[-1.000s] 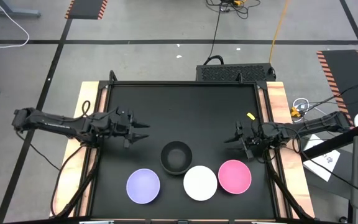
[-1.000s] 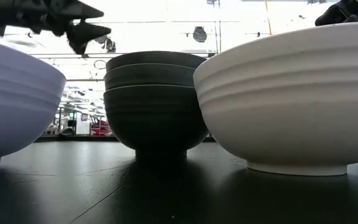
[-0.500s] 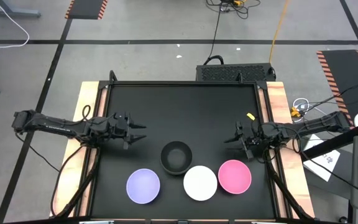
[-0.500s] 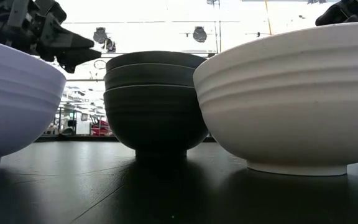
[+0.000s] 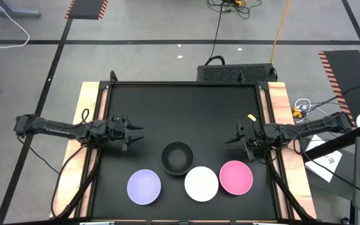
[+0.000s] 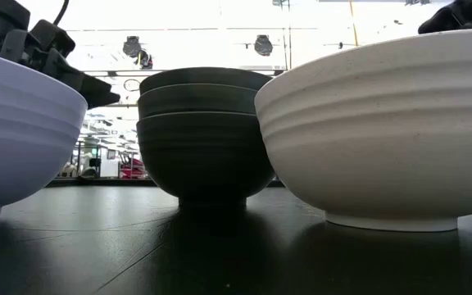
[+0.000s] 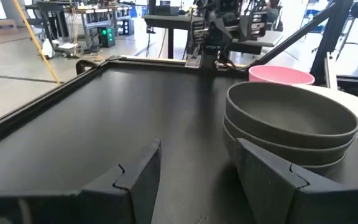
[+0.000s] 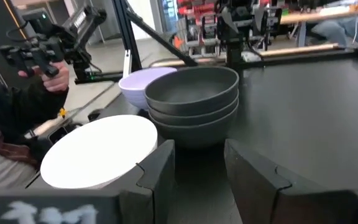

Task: Nest bowls inside each other
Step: Stack the pink bowl on top of the black bowl

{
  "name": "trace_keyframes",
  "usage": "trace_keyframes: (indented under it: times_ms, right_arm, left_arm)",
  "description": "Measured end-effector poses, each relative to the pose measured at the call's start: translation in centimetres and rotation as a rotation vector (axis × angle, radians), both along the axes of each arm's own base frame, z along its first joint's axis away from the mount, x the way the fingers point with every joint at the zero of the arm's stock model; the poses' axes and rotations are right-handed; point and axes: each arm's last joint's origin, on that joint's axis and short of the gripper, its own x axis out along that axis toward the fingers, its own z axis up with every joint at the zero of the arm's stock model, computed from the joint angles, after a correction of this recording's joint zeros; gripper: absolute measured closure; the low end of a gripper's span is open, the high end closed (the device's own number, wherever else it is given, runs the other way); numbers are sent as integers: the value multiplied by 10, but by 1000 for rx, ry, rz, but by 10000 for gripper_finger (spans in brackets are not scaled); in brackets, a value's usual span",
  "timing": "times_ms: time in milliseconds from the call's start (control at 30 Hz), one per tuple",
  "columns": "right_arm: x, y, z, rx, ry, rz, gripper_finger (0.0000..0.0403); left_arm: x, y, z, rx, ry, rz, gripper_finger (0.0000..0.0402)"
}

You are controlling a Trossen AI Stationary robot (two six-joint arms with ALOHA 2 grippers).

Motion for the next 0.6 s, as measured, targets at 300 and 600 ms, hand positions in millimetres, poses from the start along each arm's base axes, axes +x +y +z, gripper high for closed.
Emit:
trace_keyframes:
  times_ms: [300,600]
  right_arm:
    - [0,0,13,-36,-159,1,268]
    - [1,5,68,-112,-183,147,268]
  left_arm:
    - [0,-1,0,3,0,-22,195]
    - [0,-1,-2,11,26,-48,195]
